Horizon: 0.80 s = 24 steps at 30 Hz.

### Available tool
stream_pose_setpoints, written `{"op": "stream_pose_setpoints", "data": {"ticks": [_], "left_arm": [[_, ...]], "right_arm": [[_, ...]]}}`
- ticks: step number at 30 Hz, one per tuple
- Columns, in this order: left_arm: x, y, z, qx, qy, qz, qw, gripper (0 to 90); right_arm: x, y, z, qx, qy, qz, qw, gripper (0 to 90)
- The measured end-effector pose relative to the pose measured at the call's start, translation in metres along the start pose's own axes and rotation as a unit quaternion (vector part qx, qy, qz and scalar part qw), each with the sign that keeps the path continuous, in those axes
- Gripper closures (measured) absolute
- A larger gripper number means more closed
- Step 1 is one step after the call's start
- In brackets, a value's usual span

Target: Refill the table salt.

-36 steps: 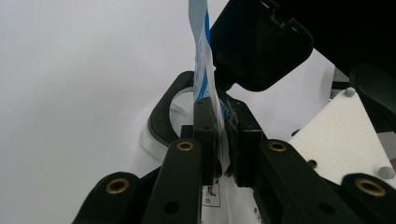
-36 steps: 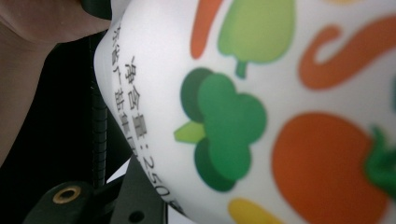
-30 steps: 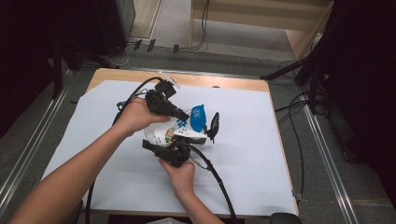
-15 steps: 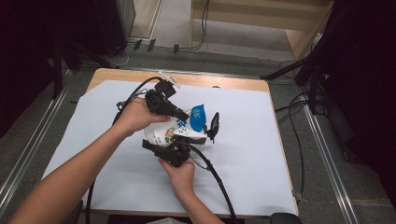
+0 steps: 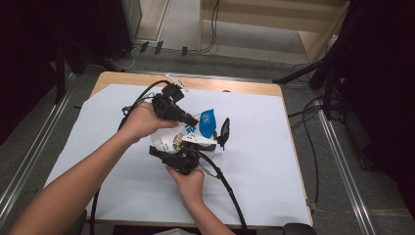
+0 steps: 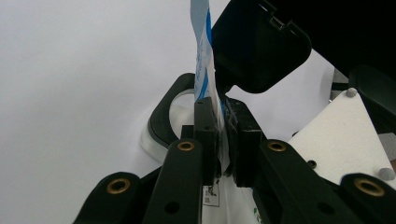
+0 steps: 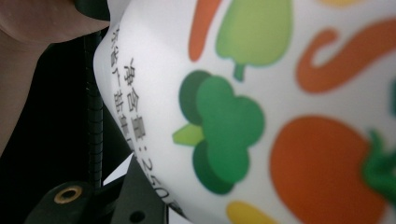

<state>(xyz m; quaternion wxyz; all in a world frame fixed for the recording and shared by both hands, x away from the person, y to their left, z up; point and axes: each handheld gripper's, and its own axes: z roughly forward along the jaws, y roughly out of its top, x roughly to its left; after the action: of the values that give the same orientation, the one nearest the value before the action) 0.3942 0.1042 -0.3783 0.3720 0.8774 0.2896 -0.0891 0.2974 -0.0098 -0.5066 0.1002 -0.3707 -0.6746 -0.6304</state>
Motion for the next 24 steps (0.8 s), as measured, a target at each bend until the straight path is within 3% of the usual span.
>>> {"op": "stream_pose_setpoints", "data": {"ticks": [24], "left_arm": [[-0.0018,0.0041,0.0010,0.006,0.002,0.002,1.0000,84.5]], "right_arm": [[-0.0002,0.0022,-0.0011,-0.002,-0.002,0.006,1.0000,66.3]]}}
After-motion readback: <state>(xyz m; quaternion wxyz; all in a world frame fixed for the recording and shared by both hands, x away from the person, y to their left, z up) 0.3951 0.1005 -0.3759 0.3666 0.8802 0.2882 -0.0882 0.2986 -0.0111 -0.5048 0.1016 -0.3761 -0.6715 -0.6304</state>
